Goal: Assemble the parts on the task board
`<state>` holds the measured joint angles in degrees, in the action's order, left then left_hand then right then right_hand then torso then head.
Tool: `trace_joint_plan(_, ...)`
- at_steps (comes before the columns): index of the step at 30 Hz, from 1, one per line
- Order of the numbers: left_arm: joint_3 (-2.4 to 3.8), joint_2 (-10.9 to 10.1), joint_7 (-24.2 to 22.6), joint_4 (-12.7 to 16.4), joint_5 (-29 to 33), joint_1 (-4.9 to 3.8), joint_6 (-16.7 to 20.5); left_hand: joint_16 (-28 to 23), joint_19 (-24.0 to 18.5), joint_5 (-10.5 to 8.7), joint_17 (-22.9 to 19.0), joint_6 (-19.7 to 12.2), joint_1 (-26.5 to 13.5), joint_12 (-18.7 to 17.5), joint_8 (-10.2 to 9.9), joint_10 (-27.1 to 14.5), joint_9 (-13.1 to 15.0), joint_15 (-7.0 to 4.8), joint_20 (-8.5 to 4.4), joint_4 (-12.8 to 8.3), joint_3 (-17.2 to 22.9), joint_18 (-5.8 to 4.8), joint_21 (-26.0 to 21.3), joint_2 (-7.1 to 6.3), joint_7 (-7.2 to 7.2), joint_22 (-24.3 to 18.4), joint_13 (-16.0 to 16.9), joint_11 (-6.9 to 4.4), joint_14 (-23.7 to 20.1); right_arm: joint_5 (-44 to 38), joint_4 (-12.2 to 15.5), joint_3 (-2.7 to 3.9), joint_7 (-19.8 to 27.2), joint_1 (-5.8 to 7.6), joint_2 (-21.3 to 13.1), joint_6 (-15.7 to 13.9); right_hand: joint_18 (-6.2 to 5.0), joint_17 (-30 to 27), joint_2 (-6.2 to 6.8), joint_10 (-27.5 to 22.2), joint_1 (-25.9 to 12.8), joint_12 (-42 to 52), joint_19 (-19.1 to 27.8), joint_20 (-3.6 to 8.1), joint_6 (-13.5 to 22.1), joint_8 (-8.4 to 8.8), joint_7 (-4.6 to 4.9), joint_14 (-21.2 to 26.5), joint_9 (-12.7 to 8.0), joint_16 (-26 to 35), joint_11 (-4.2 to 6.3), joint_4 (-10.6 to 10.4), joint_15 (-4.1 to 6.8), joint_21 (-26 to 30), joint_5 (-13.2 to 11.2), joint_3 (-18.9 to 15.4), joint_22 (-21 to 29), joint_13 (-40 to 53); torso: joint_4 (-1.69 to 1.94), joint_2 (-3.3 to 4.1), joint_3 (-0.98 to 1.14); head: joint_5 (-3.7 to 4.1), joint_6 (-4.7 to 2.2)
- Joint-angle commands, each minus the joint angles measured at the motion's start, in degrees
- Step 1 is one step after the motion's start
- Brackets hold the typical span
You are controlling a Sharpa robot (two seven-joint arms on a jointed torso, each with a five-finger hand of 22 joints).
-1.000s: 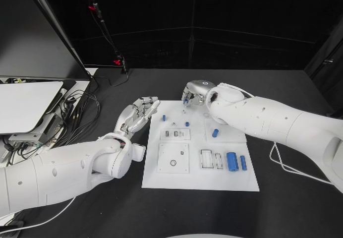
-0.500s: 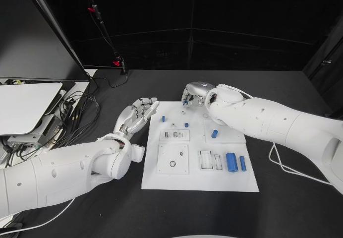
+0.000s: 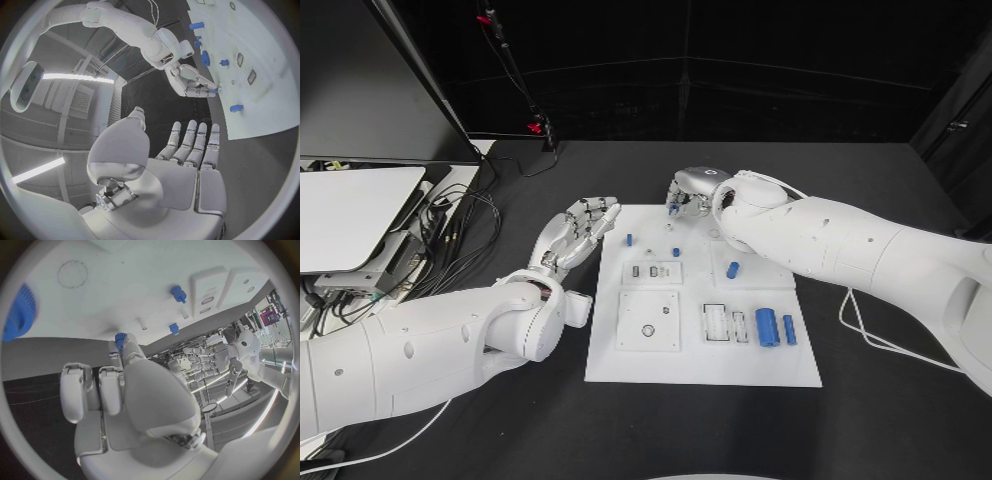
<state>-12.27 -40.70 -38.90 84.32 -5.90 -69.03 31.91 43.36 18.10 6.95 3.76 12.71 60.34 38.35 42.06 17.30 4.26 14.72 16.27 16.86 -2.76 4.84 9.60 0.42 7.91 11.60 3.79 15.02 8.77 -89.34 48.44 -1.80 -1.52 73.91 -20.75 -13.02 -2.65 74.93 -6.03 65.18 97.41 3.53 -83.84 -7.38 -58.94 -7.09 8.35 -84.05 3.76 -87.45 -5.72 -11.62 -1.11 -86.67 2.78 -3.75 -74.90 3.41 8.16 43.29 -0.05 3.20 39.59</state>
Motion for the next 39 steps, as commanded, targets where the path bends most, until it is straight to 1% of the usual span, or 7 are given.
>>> trace_joint_plan(1,0.05,0.06,-15.0,0.05,-0.34,-0.08,-0.51,0.23,-0.34,0.24,-0.05,0.46,-0.12,0.25,-0.02,-0.07,-0.04,0.35,0.15,-0.08,0.15,0.52,0.36,0.67,9.17,-0.03,-0.07,0.21,0.08,-0.26,-0.08,0.04,-1.03,0.09,0.08,1.38,0.46,1.06,0.63,-0.57,0.2,-0.12,-0.06,-0.32,0.61,0.43,0.03,-3.51,-0.04,0.33,-0.2,-0.36,-0.53,0.45,0.0,0.06,-6.28,0.0,-0.01,-0.02,0.0,-0.06,0.06)
trace_joint_plan(8,0.05,0.1,-14.91,0.01,-0.34,-0.08,-0.57,0.23,-0.34,0.24,-0.05,0.46,-0.12,0.25,-0.02,-0.07,-0.04,0.35,0.15,-0.08,0.15,0.52,0.36,0.67,9.17,-0.03,-0.07,0.21,0.08,-0.26,0.07,0.03,-1.3,0.05,0.11,1.6,0.29,-0.23,1.23,-1.59,-0.13,-0.07,0.44,-0.61,1.45,1.23,-0.19,-3.25,-0.06,0.65,-0.57,-0.89,-0.81,0.81,-0.01,0.02,-5.58,0.02,-0.01,0.0,0.01,-0.08,0.12)
trace_joint_plan(14,0.05,0.15,-14.79,-0.11,-0.34,-0.08,-0.65,0.23,-0.34,0.24,-0.05,0.46,-0.12,0.25,-0.02,-0.07,-0.04,0.35,0.15,-0.08,0.15,0.52,0.36,0.67,9.17,-0.03,-0.07,0.21,0.08,-0.09,0.47,0.03,-0.33,0.02,-0.11,0.12,-0.42,-4.49,4.29,-5.88,-4.6,-0.1,2.45,-1.31,7.67,3.64,-2.0,-2.31,-0.25,1.78,-1.56,-2.93,-1.49,2.27,-0.05,-2.44,-2.66,0.07,-0.02,-0.01,0.01,-0.07,0.13)
trace_joint_plan(24,0.05,0.13,-14.73,-0.23,-0.34,-0.08,-0.79,0.24,-0.38,0.28,-0.05,0.45,-0.05,0.26,-0.03,-0.09,-0.08,0.36,0.16,-0.08,0.13,0.51,0.37,0.83,9.18,-0.03,-0.07,0.21,0.05,7.87,3.56,0.03,3.93,-0.05,-2.91,-11.47,-1.03,-7.58,7.71,-10.25,-10.22,0.49,3.9,-1.95,20.47,3.93,-3.03,-1.63,-0.46,2.91,-2.29,-4.64,-2.06,3.92,-0.07,-0.61,0.01,0.34,-0.02,-0.04,0.01,-0.18,0.0)
trace_joint_plan(33,0.05,-0.12,-14.75,-0.3,-0.34,-0.08,-0.78,0.24,-0.38,0.28,-0.05,0.45,-0.05,0.26,-0.03,-0.09,-0.08,0.36,0.16,-0.08,0.13,0.51,0.37,0.83,9.18,-0.03,-0.07,0.21,0.05,22.4,14.22,0.05,8.95,0.86,-11.29,-18.7,-1.81,-11.05,6.64,-8.09,-10.75,2.47,6.09,-1.59,14.78,2.49,-0.18,-0.74,0.43,4.22,-1.61,-4.05,-1.57,5.98,-0.03,0.71,3.36,0.7,-0.24,-0.18,-0.13,0.21,-0.6)
trace_joint_plan(37,0.05,-0.11,-14.76,-0.49,-0.34,-0.08,-0.8,0.24,-0.38,0.32,-0.05,0.44,-0.01,0.27,-0.04,-0.1,-0.11,0.37,0.17,-0.09,0.1,0.51,0.4,0.94,9.18,-0.01,-0.07,0.22,0.04,26.73,20.66,0.05,10.51,1.87,-16.93,-17.63,-3.38,-22.15,6.5,-4.64,-12.14,5.11,11.69,-1.0,13.76,2.36,0.03,3.42,0.5,8.76,-0.62,-4.12,-0.84,10.76,-0.03,0.48,10.4,1.6,-0.41,-0.25,-0.19,0.44,-0.77)
trace_joint_plan(39,0.04,-0.07,-14.78,-0.61,-0.34,-0.08,-0.79,0.24,-0.38,0.32,-0.05,0.44,-0.01,0.27,-0.04,-0.1,-0.11,0.37,0.17,-0.09,0.1,0.51,0.4,0.94,9.18,-0.01,-0.07,0.22,0.04,28.04,23.33,0.05,11.39,2.16,-19.6,-17.01,-5.47,-35.43,6.71,0.62,-12.95,9.62,19.34,0.43,13.24,2.23,-0.69,9.74,0.54,15.65,1.21,-4.06,0.56,17.61,-0.06,0.1,19.3,3.88,-0.26,-0.22,-0.14,0.87,-0.94)
